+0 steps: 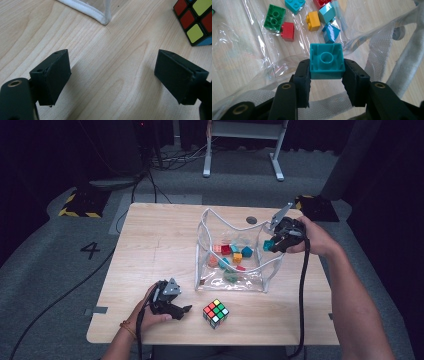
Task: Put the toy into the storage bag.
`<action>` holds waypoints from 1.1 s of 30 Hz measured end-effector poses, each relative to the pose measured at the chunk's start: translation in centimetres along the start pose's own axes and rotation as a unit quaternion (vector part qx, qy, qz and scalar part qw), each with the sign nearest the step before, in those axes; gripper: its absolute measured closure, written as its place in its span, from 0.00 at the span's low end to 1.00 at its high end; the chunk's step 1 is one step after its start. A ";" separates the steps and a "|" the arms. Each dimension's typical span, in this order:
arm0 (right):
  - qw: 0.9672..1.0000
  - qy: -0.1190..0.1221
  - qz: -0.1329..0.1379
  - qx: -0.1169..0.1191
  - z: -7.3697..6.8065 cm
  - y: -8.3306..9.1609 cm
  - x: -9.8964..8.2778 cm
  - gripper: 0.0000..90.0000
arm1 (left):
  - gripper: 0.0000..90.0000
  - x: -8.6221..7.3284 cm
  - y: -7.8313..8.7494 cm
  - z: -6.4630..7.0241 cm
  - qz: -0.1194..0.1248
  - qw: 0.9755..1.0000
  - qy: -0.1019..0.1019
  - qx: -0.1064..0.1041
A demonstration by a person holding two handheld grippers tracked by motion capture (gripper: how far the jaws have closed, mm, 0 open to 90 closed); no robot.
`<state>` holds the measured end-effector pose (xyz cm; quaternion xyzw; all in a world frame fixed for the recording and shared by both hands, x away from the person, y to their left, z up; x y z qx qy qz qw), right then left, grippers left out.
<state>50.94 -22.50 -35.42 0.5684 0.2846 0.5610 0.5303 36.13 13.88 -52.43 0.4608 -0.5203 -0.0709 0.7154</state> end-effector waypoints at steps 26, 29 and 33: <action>0.976 -0.078 0.196 -0.054 -1.6 4.4 -2.7 0.43 | 0.15 0.0 0.0 0.0 -0.001 1.000 -0.002 0.001; 0.969 -0.089 0.218 -0.074 -1.9 5.1 -3.3 0.37 | 0.15 0.0 0.0 0.0 -0.001 1.000 -0.002 0.001; 0.959 -0.114 0.244 -0.089 -2.5 6.2 -4.6 0.34 | 0.15 0.0 0.0 0.0 -0.001 1.000 -0.001 0.001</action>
Point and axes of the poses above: each handheld gripper's, and its own axes: y roughly backward along the jaws, x roughly out of its top, z roughly to its right, the point moved 3 cm from there along -y, roughly forward along the jaws, and after that the axes turned 1 degree about y, right-handed, at the moved point
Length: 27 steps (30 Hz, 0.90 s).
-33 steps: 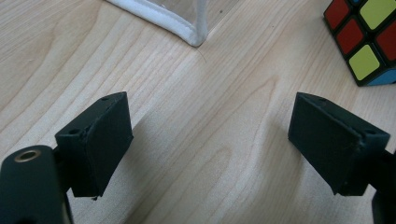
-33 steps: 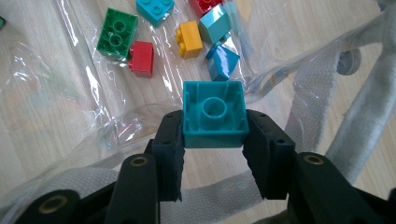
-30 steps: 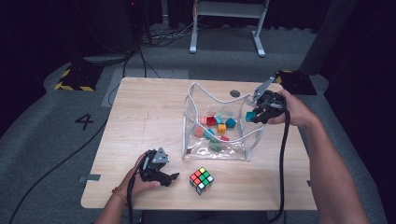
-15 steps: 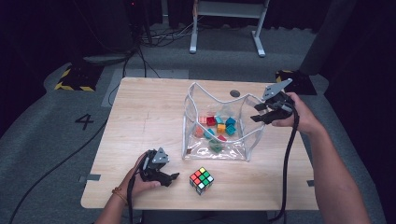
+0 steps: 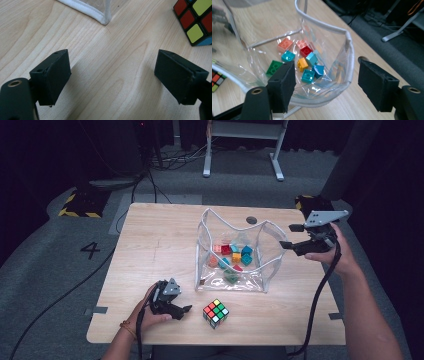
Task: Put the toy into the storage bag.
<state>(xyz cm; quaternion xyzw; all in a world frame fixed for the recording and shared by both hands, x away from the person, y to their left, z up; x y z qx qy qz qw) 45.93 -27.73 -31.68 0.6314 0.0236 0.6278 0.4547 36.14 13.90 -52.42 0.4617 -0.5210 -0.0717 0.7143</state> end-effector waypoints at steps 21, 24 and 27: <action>0.998 -0.034 0.035 -0.036 -2.7 2.1 -8.0 0.34 | 0.15 0.0 0.0 0.0 0.001 1.000 0.001 0.000; 0.999 -0.026 0.027 -0.017 -4.0 1.1 -9.0 0.34 | 0.15 0.0 0.0 0.0 0.001 1.000 0.001 -0.001; 1.000 -0.023 0.013 -0.012 -5.2 0.2 -9.8 0.33 | 0.15 0.0 0.0 0.0 0.000 1.000 0.001 0.001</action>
Point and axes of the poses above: each handheld gripper's, and its own axes: y roughly backward along the jaws, x roughly out of its top, z roughly to its right, the point moved 3 cm from there along -y, roughly forward along the jaws, and after that the axes turned 1 degree about y, right-handed, at the moved point
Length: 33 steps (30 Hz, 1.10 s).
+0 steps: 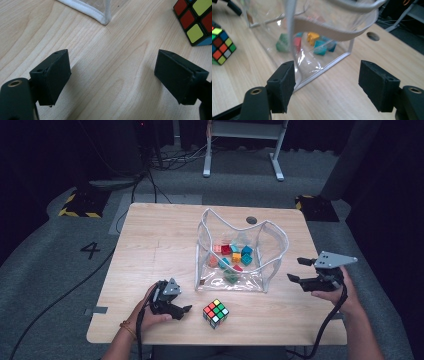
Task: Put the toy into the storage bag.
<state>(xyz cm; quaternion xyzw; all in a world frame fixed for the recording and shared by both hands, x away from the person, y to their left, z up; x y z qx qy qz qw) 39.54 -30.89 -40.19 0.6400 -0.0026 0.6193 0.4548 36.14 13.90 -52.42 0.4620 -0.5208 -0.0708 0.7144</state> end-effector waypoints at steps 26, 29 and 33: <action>0.987 0.021 -0.024 0.157 -10.5 -8.5 -3.4 0.32 | 0.15 0.0 0.0 0.0 0.000 1.000 0.001 -0.001; 0.984 0.025 -0.023 0.173 -11.7 -9.3 -3.1 0.32 | 0.15 0.0 0.0 0.0 0.000 1.000 0.000 -0.002; 0.982 0.023 -0.020 0.185 -13.5 -10.3 -2.7 0.31 | 0.15 0.0 0.0 0.0 0.001 1.000 0.001 -0.001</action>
Point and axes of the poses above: each handheld gripper's, and its own axes: y roughly backward along the jaws, x roughly out of its top, z roughly to its right, the point moved 3 cm from there along -y, roughly forward along the jaws, and after that the axes turned 1 degree about y, right-handed, at the moved point
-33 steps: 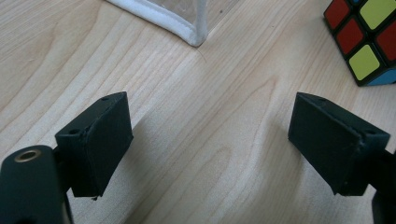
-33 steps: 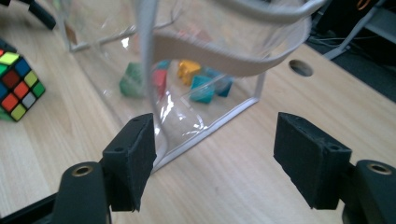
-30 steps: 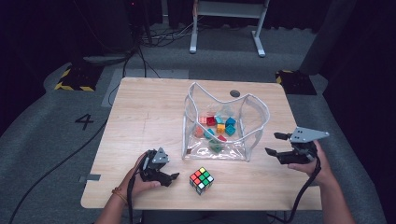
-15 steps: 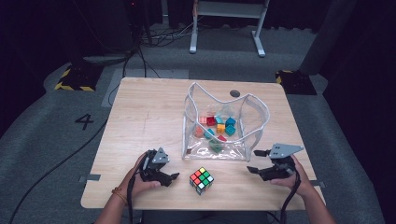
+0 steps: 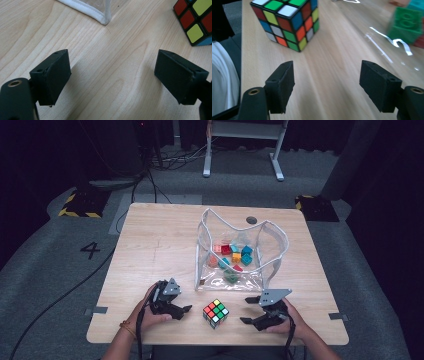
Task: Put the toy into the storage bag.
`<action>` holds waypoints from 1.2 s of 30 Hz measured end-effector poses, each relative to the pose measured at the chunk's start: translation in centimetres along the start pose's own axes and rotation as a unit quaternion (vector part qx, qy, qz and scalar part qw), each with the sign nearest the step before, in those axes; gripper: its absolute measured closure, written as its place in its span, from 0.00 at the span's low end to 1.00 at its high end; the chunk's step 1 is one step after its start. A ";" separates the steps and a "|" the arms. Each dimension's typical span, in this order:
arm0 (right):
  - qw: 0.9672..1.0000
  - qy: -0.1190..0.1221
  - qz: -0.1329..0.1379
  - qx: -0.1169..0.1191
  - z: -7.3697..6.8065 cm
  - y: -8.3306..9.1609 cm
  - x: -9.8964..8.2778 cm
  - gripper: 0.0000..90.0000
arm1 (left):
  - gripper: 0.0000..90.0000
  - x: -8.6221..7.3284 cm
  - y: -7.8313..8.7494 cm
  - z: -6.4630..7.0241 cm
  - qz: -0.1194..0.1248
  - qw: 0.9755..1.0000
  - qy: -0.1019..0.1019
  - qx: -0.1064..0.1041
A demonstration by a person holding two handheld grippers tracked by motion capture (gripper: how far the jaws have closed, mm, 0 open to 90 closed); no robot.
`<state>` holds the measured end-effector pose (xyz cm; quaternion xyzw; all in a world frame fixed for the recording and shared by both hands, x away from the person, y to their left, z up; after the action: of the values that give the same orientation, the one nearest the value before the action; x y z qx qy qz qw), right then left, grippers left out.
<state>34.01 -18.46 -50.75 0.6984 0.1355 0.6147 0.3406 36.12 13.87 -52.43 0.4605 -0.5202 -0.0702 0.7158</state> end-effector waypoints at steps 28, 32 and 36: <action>0.998 -0.048 0.024 -0.018 -4.9 -5.2 3.1 0.18 | 0.15 0.0 0.0 0.0 0.002 1.000 0.002 -0.001; 0.998 -0.045 0.020 -0.040 -5.4 -5.9 3.5 0.18 | 0.15 0.0 0.0 0.0 0.002 1.000 0.002 -0.001; 0.997 -0.054 0.026 -0.046 -5.1 -6.2 3.8 0.19 | 0.15 0.0 0.0 0.0 0.001 1.000 0.001 0.000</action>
<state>31.34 -10.03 -51.77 0.7173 0.0704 0.5905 0.3631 36.14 13.85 -52.44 0.4596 -0.5199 -0.0687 0.7167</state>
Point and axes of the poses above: each handheld gripper's, and its own axes: y roughly backward along the jaws, x roughly out of its top, z roughly to its right, the point moved 3 cm from there along -y, roughly forward along the jaws, and after that the axes turned 1 degree about y, right-handed, at the moved point
